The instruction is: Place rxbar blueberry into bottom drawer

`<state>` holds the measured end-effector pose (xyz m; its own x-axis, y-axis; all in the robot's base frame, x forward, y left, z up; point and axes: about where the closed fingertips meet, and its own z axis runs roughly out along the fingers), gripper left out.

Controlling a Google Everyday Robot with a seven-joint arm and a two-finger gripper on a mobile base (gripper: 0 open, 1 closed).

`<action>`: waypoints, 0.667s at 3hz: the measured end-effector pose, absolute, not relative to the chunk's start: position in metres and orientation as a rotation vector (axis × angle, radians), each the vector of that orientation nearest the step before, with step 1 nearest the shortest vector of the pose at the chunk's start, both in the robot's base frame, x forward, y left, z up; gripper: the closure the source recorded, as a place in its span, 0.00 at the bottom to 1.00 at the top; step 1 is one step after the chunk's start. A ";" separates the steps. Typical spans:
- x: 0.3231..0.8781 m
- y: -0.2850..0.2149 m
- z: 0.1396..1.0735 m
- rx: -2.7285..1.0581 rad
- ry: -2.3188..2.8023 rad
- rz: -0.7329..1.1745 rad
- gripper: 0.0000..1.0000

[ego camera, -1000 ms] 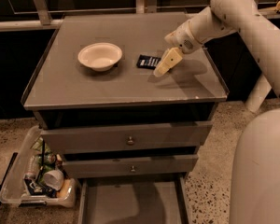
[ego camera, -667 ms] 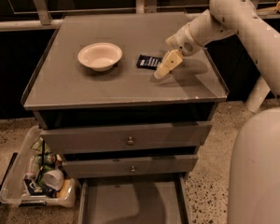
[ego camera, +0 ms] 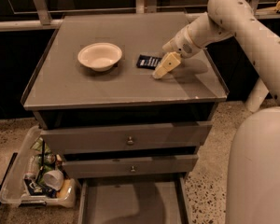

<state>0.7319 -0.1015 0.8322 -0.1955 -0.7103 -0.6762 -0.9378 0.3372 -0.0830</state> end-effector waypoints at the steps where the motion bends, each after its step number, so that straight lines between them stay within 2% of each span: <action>1: 0.732 -0.101 0.832 -1.439 1.978 0.467 0.41; 2: 0.732 -0.101 0.832 -1.439 1.978 0.467 0.64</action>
Offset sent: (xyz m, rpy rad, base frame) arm 0.0000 0.0000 0.0000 0.0000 0.0000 0.0000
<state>0.7319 -0.1014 0.8321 -0.1955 -0.7103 -0.6762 -0.9378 0.3371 -0.0829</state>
